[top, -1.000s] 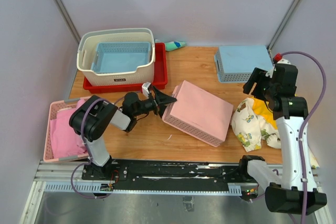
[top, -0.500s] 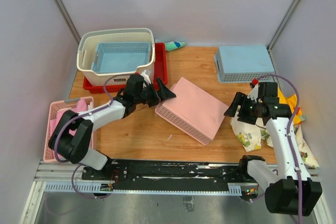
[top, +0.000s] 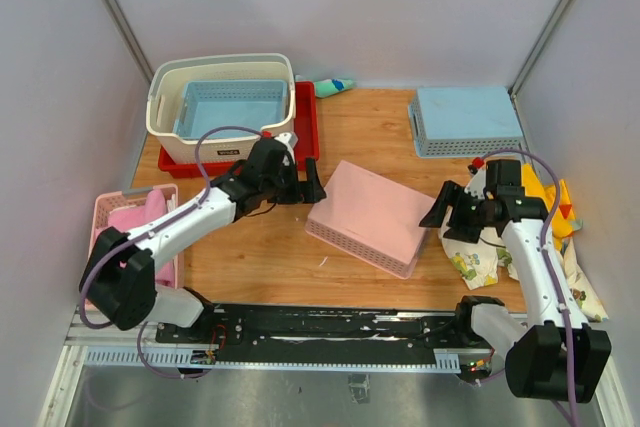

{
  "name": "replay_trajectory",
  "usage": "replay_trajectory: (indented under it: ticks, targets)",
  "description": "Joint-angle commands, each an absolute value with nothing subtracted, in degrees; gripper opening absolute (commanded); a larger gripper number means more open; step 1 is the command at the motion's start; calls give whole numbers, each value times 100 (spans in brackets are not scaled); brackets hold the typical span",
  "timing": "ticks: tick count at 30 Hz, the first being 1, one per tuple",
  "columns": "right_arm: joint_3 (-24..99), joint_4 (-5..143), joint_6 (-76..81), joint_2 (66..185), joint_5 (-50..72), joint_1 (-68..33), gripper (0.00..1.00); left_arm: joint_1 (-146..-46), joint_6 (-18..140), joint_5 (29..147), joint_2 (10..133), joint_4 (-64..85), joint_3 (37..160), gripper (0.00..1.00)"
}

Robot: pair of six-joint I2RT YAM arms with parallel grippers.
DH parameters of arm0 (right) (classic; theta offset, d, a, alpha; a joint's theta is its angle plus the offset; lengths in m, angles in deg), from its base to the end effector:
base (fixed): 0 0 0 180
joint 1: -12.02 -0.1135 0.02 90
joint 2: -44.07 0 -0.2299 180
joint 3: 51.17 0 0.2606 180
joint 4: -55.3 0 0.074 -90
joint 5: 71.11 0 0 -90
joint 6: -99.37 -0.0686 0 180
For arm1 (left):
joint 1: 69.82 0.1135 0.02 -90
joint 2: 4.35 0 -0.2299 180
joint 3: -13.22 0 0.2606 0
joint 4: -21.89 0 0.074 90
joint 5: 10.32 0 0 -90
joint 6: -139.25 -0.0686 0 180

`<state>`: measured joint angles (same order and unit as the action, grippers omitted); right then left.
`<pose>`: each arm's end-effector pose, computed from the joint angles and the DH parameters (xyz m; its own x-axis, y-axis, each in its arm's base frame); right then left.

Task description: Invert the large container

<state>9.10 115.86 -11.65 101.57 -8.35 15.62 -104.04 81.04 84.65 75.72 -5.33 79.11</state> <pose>0.2302 0.0170 0.2058 -0.8556 0.3734 -0.3586 0.1277 0.8235 0.5527 0.2776 -0.1960 0.1820 -0.7883 -0.0986 -0.6074 0.2338 0.8651 -0.4439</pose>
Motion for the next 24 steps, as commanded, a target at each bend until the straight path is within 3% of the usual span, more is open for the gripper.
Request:
replay_trajectory:
  ticks: [1,9,14,24]
  targets:
    - [693,11609,-1271,10063,-1033,1612,72,-10417,7818,8335,7146,-1001,8103,99]
    - [-37,11289,-1787,9660,-1281,1503,72,-11249,8275,9206,7094,-909,7673,99]
    - [-107,10979,-1998,9715,-1321,1501,72,-11459,8810,9857,7555,232,7440,99]
    - [-696,10393,-2201,9910,-1241,1501,70,-11448,7954,9613,9644,69,9718,99]
